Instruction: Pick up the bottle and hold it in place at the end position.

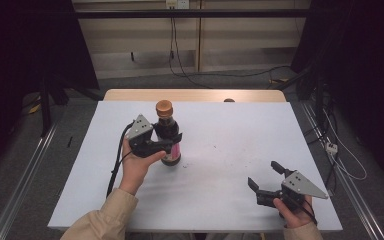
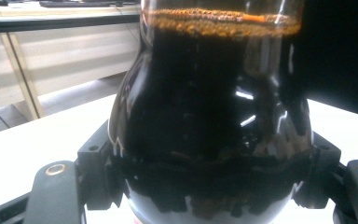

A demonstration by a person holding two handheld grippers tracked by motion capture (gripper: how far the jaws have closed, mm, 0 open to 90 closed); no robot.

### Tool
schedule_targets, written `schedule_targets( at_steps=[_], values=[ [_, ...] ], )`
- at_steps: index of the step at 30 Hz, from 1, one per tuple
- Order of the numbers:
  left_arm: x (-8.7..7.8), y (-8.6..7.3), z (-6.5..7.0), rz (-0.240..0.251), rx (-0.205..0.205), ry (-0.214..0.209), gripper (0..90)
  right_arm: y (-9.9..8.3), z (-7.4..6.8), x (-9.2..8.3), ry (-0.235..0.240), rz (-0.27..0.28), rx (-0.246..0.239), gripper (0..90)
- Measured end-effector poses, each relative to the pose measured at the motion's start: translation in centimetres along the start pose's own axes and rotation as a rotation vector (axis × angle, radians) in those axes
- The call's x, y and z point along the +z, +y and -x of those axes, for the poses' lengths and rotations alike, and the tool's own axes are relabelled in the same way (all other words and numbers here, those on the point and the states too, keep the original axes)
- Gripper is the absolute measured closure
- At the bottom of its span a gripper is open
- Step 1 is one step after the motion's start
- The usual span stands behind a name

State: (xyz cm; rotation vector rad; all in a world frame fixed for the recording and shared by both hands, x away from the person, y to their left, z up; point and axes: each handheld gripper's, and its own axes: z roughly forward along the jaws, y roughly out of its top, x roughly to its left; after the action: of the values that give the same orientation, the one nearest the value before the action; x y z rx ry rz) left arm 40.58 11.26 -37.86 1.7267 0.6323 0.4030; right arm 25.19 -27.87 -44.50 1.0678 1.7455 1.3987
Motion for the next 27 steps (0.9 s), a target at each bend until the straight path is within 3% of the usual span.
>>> schedule_targets(
  at_steps=[23, 27],
  values=[
    [3.1, 0.6, 0.7, -0.004, 0.003, -0.034, 25.8, -0.1, 0.1, -0.1, 0.002, 0.0, 0.006, 4.1],
    [3.7, 0.7, 0.8, -0.014, 0.019, -0.042, 25.8, -0.1, 0.2, -0.2, 0.001, 0.0, 0.007, 4.1]
  ],
)
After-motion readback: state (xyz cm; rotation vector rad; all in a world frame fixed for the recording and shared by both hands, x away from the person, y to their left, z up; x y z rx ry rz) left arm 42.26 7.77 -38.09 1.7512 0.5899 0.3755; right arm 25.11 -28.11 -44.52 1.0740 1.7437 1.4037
